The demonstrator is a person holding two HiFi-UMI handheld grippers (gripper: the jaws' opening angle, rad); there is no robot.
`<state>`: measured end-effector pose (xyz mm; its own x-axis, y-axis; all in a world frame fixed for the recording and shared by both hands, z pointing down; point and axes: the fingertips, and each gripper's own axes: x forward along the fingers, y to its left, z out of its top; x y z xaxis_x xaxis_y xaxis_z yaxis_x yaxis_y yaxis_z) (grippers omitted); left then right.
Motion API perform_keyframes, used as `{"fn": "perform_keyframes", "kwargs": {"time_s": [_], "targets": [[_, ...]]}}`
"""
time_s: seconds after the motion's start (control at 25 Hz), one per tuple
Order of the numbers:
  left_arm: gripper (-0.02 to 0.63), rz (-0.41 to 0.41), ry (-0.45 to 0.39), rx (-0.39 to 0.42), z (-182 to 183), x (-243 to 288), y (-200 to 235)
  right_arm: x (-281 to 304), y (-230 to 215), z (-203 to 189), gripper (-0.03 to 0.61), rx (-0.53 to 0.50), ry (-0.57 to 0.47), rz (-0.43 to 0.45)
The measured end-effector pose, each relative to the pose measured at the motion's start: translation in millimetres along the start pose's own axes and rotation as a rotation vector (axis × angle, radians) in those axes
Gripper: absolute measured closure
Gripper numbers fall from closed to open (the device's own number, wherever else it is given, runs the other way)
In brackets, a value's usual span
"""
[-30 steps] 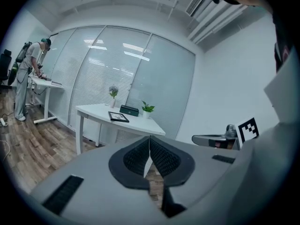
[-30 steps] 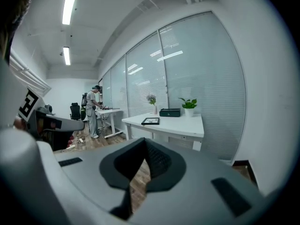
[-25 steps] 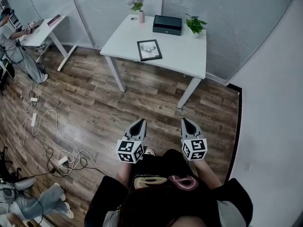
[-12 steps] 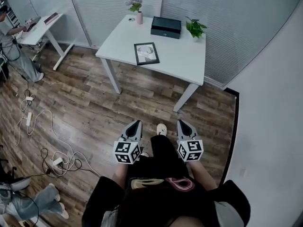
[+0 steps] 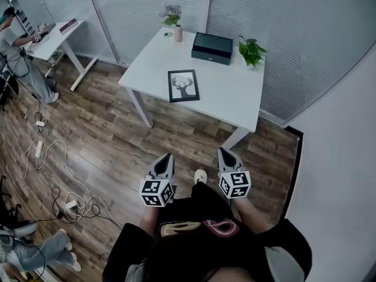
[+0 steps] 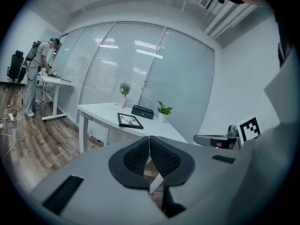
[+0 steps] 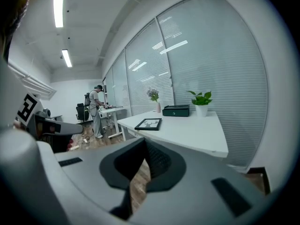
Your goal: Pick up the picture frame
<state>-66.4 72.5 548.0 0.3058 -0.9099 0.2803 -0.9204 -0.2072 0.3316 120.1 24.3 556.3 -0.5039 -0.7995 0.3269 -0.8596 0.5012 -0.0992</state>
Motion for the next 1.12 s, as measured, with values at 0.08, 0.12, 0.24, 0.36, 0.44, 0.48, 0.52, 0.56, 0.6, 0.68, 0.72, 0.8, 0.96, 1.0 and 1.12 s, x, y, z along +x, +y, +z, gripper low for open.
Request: {"fn": "perform_keyframes", "kwargs": {"time_s": [0.08,0.12,0.24,0.36,0.44,0.48,0.52,0.56,0.6,0.68,0.72,0.8,0.96,1.0,1.12], "targets": [[0.595,0.027,-0.006,-0.015,5,15,5,18,-11,9,0.568,-0.009,0.002,0.017],[0.595,0.041,-0.009,-0.026,7,23,7,26,-17,12,0.568,-0.012,0.004,0.027],[0.595,0.077,-0.017,-0.059,14,48,11,50,-34,22,0.568,-0.027,0.014,0.058],[0.595,0.109,-0.017,-0.085,17,72,13,72,-52,30,0.568,-0.038,0.027,0.088],[0.595,0.127,-0.02,-0.098,20,89,13,86,-66,35,0.568,-0.035,0.032,0.101],[0.595,0.134,-0.022,-0.105,21,97,12,92,-73,38,0.568,-0.034,0.034,0.107],[0.595,0.141,-0.022,-0.111,21,104,12,97,-79,40,0.568,-0.036,0.035,0.113],[0.595,0.149,-0.019,-0.116,21,110,13,101,-83,41,0.568,-0.039,0.037,0.121],[0.595,0.158,-0.015,-0.119,22,115,15,106,-86,43,0.568,-0.042,0.038,0.13],[0.595,0.179,-0.016,-0.121,26,126,21,116,-92,46,0.568,-0.043,0.041,0.141],[0.595,0.186,-0.02,-0.123,29,132,22,120,-95,47,0.568,-0.038,0.045,0.142],[0.595,0.192,-0.021,-0.123,33,139,23,126,-100,46,0.568,-0.028,0.057,0.142],[0.595,0.211,0.009,-0.137,28,147,34,139,-101,42,0.568,-0.011,0.086,0.14],[0.595,0.217,0.014,-0.144,27,149,38,143,-100,42,0.568,-0.006,0.092,0.138],[0.595,0.226,0.024,-0.146,32,160,54,159,-98,44,0.568,-0.002,0.101,0.129]]}}
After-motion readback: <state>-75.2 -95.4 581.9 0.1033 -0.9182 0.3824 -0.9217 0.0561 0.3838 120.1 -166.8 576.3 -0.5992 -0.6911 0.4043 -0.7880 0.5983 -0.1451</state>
